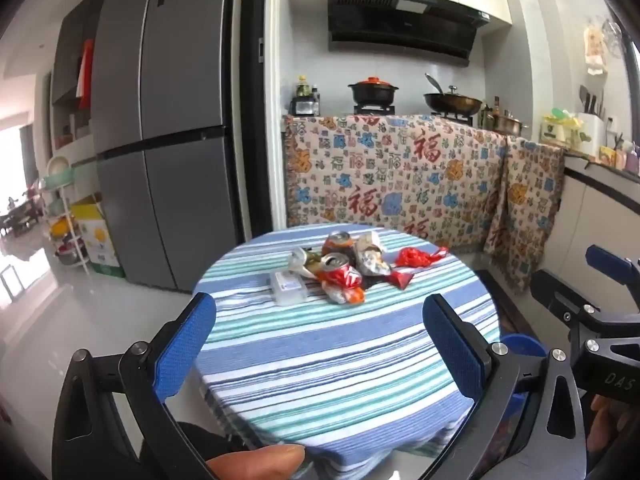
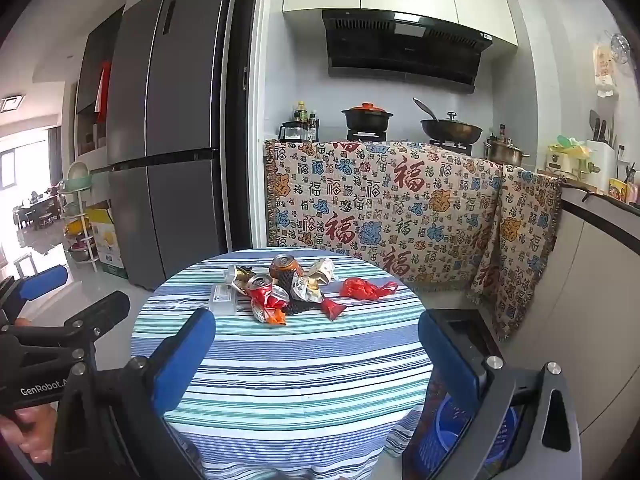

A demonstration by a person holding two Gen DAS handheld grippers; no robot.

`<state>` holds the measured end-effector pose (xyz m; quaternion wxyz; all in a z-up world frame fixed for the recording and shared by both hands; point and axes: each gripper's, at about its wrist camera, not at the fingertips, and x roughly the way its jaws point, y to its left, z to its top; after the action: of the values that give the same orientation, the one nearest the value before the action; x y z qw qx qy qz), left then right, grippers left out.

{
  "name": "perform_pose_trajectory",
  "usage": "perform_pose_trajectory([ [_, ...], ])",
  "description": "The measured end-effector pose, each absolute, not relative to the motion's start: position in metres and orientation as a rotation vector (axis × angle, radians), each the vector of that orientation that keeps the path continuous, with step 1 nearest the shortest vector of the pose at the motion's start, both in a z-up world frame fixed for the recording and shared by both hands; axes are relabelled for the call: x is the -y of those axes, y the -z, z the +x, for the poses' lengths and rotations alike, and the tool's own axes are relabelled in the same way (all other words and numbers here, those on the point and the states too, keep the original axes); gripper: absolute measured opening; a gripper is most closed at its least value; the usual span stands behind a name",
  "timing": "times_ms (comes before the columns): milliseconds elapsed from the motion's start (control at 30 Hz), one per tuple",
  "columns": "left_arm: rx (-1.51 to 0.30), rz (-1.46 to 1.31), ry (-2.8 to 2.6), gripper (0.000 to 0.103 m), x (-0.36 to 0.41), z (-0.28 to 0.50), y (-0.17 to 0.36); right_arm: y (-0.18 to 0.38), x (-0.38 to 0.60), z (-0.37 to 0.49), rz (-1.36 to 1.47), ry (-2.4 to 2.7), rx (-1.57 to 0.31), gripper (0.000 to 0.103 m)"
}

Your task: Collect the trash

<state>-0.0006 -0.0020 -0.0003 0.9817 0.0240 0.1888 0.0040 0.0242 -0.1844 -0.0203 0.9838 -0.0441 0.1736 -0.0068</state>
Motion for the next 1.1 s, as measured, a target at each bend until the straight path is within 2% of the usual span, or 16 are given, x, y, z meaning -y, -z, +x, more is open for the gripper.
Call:
perform_pose_trajectory([
  [200, -0.407, 0.031, 0.001, 0.103, 0.014, -0.014, -0.001, 0.019, 0.186, 0.024, -0.053, 0.003, -0.368, 0.103],
  [267, -0.448, -0.005, 0.019, 0.103, -0.001, 0.003, -0.001, 0.021, 0.189, 0.024, -0.051, 0.008, -0.37, 0.103],
  [1100, -0.462, -0.008, 0.037, 0.103, 0.005, 0.01, 0.01, 0.023, 0.186, 0.026, -0.058, 0.024, -0.368, 0.103],
])
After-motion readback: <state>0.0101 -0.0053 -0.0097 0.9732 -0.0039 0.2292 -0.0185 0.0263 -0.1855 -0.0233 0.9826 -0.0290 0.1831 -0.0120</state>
